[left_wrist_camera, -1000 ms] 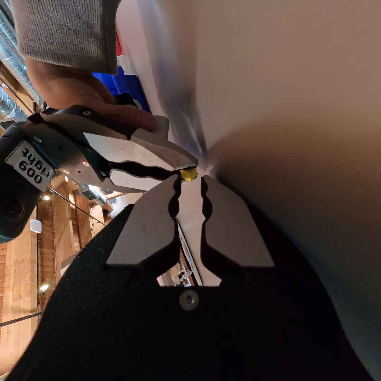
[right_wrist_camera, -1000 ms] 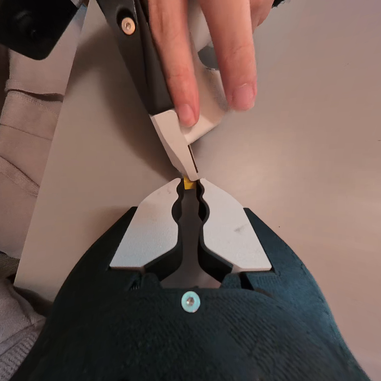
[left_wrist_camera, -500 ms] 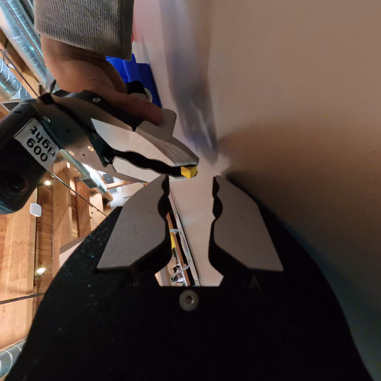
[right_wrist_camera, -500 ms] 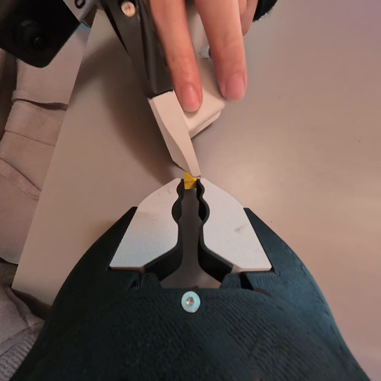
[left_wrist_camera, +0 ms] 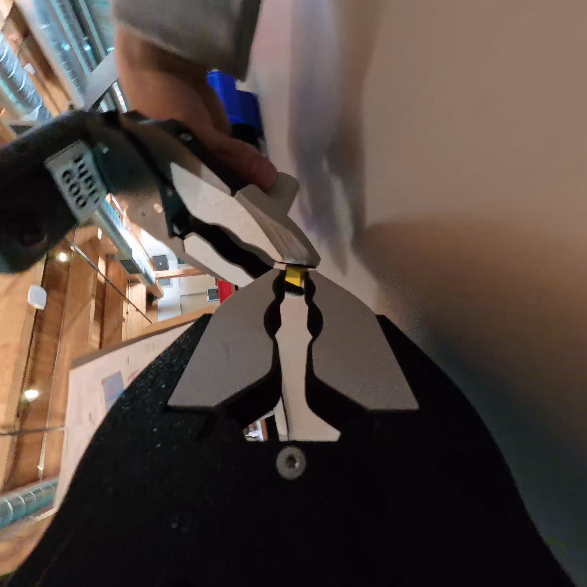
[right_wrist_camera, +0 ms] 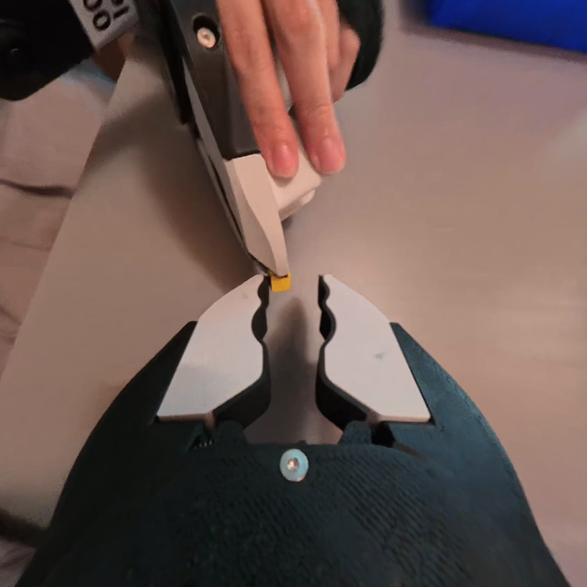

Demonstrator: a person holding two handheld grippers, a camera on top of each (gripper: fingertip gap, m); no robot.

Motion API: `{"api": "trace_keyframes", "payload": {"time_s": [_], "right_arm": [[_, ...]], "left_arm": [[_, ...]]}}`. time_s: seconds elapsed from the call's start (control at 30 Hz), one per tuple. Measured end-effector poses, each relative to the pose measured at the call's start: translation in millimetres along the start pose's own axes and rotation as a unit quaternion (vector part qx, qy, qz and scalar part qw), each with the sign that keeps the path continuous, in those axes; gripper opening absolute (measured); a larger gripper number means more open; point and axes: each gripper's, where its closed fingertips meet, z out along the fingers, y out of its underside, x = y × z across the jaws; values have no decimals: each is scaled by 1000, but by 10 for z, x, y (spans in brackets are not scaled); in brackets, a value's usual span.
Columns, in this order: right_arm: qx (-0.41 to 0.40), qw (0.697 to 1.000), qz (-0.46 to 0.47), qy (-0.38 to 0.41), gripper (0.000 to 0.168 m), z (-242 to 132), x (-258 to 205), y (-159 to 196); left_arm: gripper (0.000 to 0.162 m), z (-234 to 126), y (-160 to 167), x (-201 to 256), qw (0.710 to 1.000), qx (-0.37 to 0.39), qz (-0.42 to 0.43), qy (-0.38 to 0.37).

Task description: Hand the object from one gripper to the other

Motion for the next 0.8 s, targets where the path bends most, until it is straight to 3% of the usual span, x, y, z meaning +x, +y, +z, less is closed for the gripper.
{"api": "trace_keyframes", "payload": {"time_s": [0.03, 0.3, 0.47, 0.6, 0.8], "right_arm": [[22, 1000, 10, 13, 33, -42, 49, -61], [186, 979, 58, 61, 38, -311, 257, -501], [287, 933, 217, 14, 38, -419, 403, -686], [346, 882, 320, -24, 38, -443, 512, -765], [331, 893, 305, -18, 34, -340, 463, -792]], "left_arm": [[11, -14, 24, -68, 999, 5, -33, -13], [10, -160, 344, -464, 958, 37, -269, -87], [10, -254, 476, -617, 918, 74, -372, -114], [11, -312, 538, -696, 901, 89, -402, -135], [10, -326, 522, -716, 912, 83, -374, -149]]}}
